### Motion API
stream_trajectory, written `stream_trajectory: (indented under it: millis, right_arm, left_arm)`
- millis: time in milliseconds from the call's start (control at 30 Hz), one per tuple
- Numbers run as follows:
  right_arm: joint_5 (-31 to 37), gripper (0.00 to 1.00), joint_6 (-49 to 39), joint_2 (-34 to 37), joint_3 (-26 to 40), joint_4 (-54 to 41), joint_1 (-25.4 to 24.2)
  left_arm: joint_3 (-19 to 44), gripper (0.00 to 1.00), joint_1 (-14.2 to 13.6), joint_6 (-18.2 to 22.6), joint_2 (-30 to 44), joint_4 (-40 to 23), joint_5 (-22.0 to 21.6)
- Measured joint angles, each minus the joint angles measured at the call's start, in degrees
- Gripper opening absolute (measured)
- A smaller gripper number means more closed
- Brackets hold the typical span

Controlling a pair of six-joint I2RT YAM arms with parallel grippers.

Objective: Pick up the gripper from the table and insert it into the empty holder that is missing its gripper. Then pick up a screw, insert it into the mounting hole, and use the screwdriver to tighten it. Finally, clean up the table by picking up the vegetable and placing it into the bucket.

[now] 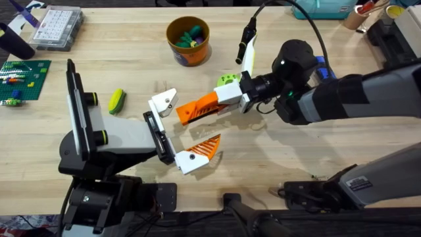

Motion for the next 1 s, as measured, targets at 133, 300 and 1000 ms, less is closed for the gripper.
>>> stream_trajectory:
  millis: [133, 300, 1000]
  right_arm:
    - [0.1, 0.023, 0.09, 0.0, -0.01, -1.12, 0.03]
    - [0.27, 0.023, 0.12, 0.0, -0.01, -1.05, -0.53]
    - [0.35, 0.024, 10.01, 0.04, -0.07, 10.46, -0.76]
  left_arm:
    - [0.14, 0.986, -0.02, -0.03, -0.01, -0.56, -0.04]
    - [0.14, 0.986, -0.02, -0.03, -0.01, -0.56, -0.04]
    - [0.14, 0.986, -0.02, -0.03, -0.01, -0.58, -0.04]
